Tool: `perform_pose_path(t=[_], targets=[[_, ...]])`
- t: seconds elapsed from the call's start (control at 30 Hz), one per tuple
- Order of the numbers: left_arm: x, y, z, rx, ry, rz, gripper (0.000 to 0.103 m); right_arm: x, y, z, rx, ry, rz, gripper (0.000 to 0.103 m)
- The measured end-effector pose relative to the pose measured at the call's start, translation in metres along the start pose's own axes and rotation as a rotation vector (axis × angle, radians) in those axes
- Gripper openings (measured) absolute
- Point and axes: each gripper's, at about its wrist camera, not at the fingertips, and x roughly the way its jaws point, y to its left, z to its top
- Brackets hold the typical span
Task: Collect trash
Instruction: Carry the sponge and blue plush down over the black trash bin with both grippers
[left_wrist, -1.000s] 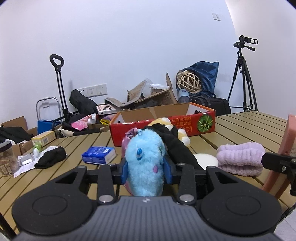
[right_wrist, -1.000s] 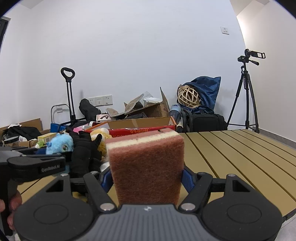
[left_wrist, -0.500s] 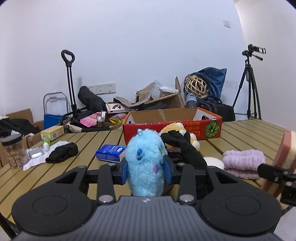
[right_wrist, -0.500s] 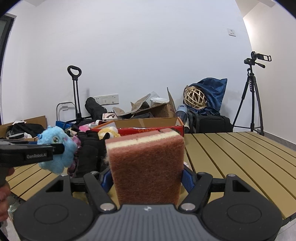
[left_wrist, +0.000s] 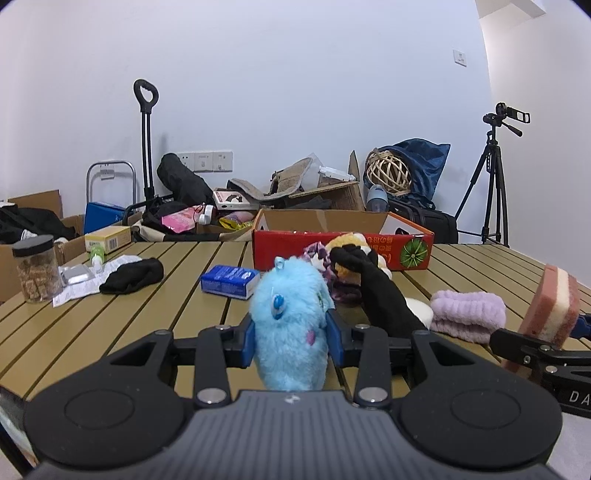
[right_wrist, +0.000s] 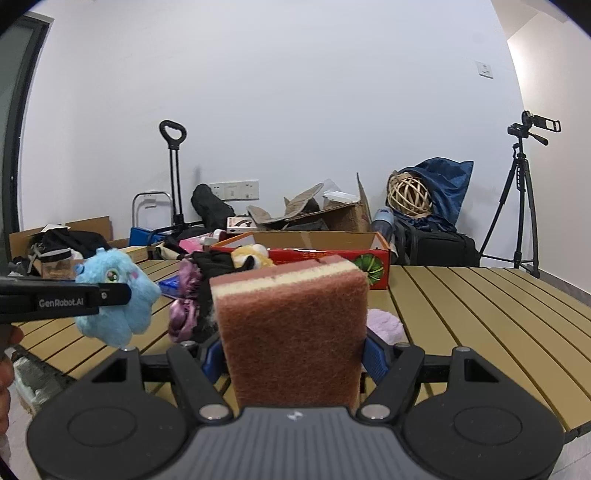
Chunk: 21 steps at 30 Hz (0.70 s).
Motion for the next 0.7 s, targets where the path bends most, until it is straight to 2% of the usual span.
perform_pose_path(t=[0.43, 0.7], targets=[[-0.04, 0.001, -0.02, -0.005, 0.039, -0.018, 0.038, -0.035, 0.022, -0.01, -0.028, 0.014, 0.016, 0.071], [-0.063, 0.001, -0.034, 0.028, 0.065, -0.03, 0.038, -0.054, 0.028, -0.023, -0.021, 0.063, 0.045, 0.071]])
